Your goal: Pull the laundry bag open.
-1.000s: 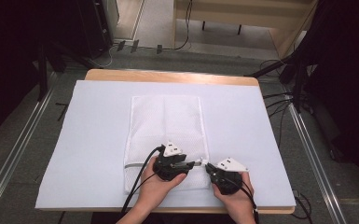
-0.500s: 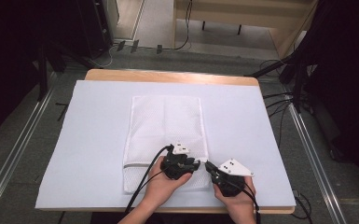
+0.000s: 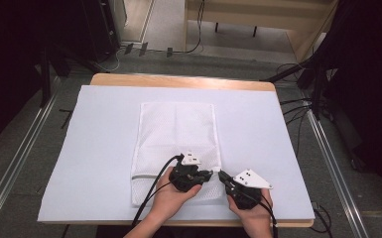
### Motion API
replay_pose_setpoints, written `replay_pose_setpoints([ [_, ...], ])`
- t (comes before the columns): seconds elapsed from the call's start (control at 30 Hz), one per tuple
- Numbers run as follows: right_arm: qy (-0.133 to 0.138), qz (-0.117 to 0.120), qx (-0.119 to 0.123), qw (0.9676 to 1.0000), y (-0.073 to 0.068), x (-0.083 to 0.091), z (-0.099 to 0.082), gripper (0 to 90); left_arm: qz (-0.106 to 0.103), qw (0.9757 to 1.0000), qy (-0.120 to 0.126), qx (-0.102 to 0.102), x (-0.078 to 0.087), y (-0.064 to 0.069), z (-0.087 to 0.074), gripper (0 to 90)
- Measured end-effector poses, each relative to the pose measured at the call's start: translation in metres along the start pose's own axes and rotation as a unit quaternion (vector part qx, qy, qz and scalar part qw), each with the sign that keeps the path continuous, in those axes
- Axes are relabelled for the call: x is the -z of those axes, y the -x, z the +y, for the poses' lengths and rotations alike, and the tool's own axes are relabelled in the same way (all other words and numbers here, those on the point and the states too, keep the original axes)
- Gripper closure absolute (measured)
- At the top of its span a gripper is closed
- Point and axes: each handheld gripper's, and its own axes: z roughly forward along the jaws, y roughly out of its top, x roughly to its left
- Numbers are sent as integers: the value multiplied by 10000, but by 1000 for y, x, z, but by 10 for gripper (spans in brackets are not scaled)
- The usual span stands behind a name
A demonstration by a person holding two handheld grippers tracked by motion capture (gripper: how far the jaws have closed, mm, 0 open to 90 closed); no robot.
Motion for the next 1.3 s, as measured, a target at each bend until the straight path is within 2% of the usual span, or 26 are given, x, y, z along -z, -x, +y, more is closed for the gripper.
replay_pose_setpoints([
  [0.17, -86, -35, 1, 10000, -1, -1, -1, 897, 28, 10000, -14, -15, 4, -1, 2, 819],
  [0.43, -15, -40, 18, 10000, -2, 1, 0, 897, 36, 9999, -70, -66, 3, 1, 3, 821],
  [0.7, 0, 2, 50, 10000, -2, 4, 3, 900, 104, 9994, -181, -282, 2, 3, 2, 841],
  [0.73, -29, -9, 34, 10000, -2, 3, 3, 900, 75, 9993, -183, -322, 3, 2, 2, 879],
  [0.83, -58, -33, 7, 10000, -1, 4, 3, 900, 81, 9993, -171, -336, 5, 3, 2, 881],
  [1.0, -84, -70, 106, 9999, -3, 3, 4, 900, 88, 9989, -184, -416, 7, 2, 1, 882],
  [1.3, -162, -77, 191, 9997, -6, 3, 5, 900, 236, 9968, -174, -749, 11, 5, 0, 883],
])
